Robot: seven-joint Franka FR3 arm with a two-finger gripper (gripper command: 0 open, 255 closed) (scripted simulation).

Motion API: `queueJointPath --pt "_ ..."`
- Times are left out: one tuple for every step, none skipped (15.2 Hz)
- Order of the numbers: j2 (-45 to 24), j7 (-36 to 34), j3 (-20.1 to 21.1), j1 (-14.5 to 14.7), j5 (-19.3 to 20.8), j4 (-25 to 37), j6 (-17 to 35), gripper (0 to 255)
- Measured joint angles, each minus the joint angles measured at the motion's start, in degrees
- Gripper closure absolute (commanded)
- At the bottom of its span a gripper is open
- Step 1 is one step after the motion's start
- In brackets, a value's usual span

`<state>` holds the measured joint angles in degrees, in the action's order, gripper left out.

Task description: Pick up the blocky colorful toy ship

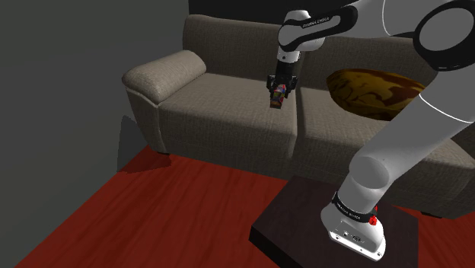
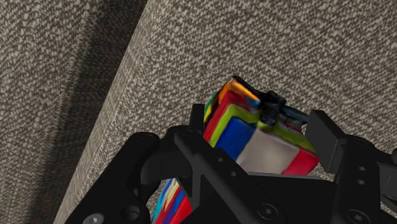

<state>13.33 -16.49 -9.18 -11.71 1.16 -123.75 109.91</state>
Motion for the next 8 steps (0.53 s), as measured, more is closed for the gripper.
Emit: queueJointPath --pt "0.0 0.0 0.0 0.0 0.0 0.0 0.0 255" --pt "0.1 0.0 0.0 0.0 0.0 0.2 -0.3 255" --pt "0.0 -0.1 0.0 0.0 0.0 0.7 -0.9 255" --pt "0.0 -0.1 0.0 0.0 0.0 1.3 -1.4 255" --pt "0.2 -0.1 0.1 0.1 0.0 1.8 -2.1 255" --pt "0.2 -0.2 0.1 0.1 0.0 2.5 -2.9 255" --pt "0.4 -0.2 0.2 0.1 0.0 3.2 -3.7 255" --pt "0.4 -0.2 0.2 0.1 0.0 3.9 -4.5 255"
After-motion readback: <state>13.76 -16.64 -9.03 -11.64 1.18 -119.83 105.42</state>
